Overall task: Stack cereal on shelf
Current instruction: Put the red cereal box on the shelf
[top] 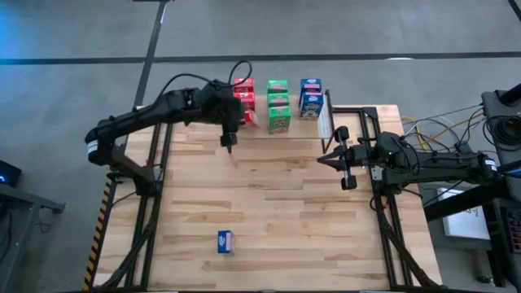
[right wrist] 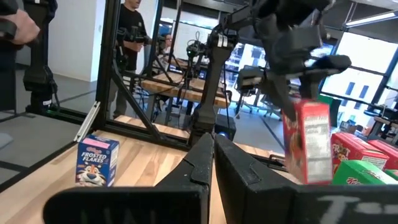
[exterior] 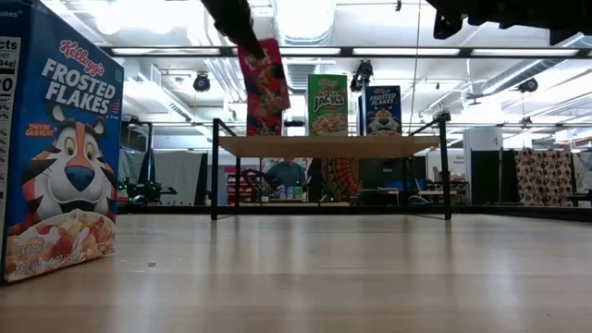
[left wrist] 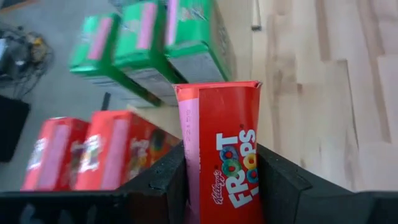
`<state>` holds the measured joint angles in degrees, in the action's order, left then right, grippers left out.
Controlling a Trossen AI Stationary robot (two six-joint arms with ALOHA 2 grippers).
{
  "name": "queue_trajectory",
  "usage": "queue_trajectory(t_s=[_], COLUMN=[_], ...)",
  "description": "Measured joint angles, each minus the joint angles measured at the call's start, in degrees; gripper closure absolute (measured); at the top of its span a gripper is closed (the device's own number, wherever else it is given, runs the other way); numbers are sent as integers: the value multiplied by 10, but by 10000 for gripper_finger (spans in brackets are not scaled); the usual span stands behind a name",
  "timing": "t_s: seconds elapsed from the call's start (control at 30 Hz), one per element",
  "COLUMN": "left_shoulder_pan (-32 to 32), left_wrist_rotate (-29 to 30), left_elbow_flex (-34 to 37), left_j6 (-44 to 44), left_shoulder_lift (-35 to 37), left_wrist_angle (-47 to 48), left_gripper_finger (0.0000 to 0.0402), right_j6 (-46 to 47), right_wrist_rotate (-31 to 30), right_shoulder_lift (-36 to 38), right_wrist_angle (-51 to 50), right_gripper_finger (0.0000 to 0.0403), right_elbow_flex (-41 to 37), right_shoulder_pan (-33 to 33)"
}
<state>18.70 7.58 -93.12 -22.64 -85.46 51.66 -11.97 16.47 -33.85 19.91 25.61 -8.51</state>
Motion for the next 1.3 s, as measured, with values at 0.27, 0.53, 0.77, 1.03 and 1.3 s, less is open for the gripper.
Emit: queue_trajectory(t_s=[0.27,0.53,0.77,1.03,1.3], left_shoulder_pan=[19,34,36,37,37], left_wrist_rotate=[-9,-18,-22,-22,-19], left_elbow_flex=[0,0,0,0,0], left_j6=[-30,22,28,25,24], left_shoulder_lift=[-26,-38,-53,-57,-57], left_wrist_angle=[9,30,29,34,19], left_gripper_finger=[267,267,262,227,194], right_j6=[0,0,0,0,0], right_wrist_rotate=[0,0,0,0,0], right_shoulder_lift=[0,0,0,0,0], right_wrist_angle=[-2,-3,-3,-4,-5], right_gripper_finger=[394,394,394,394,394], right_elbow_flex=[0,0,0,0,0], right_shoulder_pan=[0,0,0,0,0])
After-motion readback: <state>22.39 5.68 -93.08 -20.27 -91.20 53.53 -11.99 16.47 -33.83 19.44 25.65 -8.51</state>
